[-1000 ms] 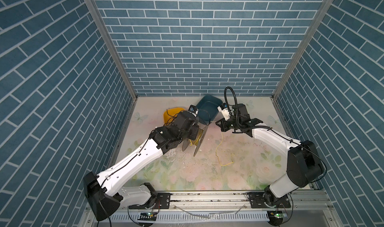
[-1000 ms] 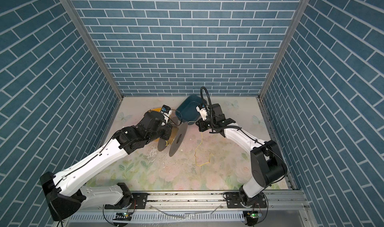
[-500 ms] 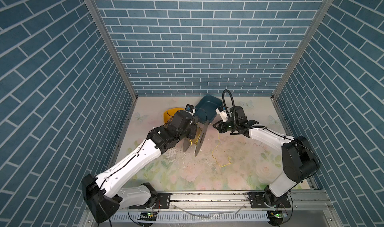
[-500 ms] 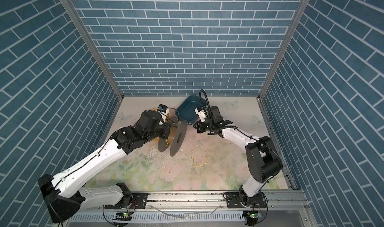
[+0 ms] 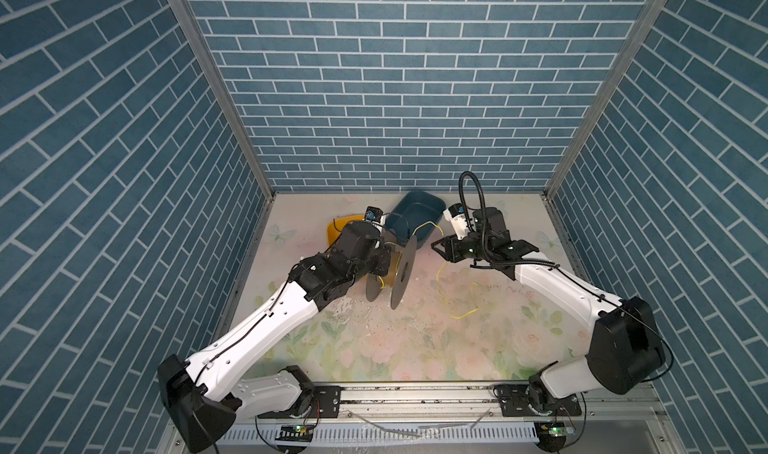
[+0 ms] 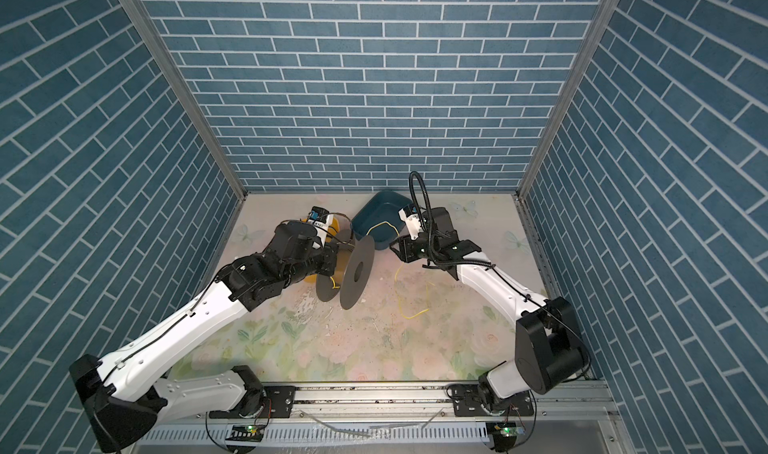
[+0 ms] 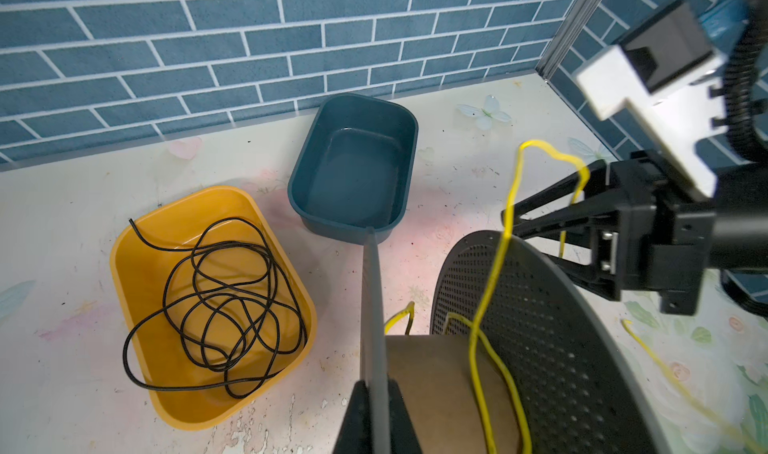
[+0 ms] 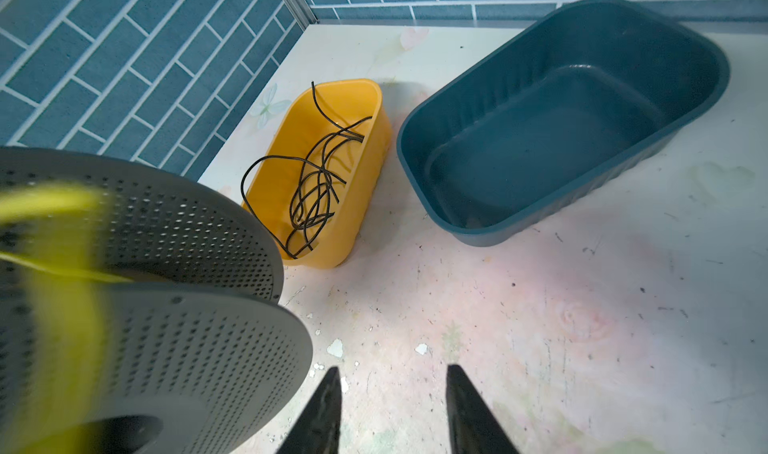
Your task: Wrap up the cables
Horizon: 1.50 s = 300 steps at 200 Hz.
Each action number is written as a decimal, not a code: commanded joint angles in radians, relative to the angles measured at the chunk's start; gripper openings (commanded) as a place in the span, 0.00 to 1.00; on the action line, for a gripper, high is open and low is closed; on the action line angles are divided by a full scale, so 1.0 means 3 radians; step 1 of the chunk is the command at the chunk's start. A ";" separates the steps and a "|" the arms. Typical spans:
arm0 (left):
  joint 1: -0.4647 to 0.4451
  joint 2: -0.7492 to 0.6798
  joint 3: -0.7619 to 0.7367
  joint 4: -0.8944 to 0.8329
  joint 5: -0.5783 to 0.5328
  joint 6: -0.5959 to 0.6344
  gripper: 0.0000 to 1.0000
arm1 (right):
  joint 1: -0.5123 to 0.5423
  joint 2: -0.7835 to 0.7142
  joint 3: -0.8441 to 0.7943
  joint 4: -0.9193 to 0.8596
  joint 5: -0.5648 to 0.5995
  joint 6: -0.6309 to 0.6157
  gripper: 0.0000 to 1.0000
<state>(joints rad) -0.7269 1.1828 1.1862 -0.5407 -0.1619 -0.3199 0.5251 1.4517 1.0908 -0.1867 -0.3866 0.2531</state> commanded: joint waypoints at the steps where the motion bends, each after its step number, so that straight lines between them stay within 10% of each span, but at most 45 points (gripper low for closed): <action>1: 0.0030 -0.0070 0.0024 0.0261 0.0010 -0.0054 0.00 | -0.0012 -0.0198 -0.0021 -0.0346 0.0152 -0.0090 0.49; 142: 0.0086 -0.0047 0.0008 0.0330 0.0074 -0.0086 0.00 | 0.0013 -0.0523 -0.0592 0.0099 -0.0472 0.0236 0.58; 300: 0.0373 0.0187 0.0665 -0.0034 0.0240 -0.0083 0.00 | 0.0062 -0.1832 -0.1535 0.0294 -0.0342 -0.0094 0.71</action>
<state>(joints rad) -0.6258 1.2335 1.3373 -0.5732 -0.1200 -0.3290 0.5323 0.9302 0.7006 -0.1810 -0.4488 0.2417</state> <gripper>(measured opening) 0.082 0.685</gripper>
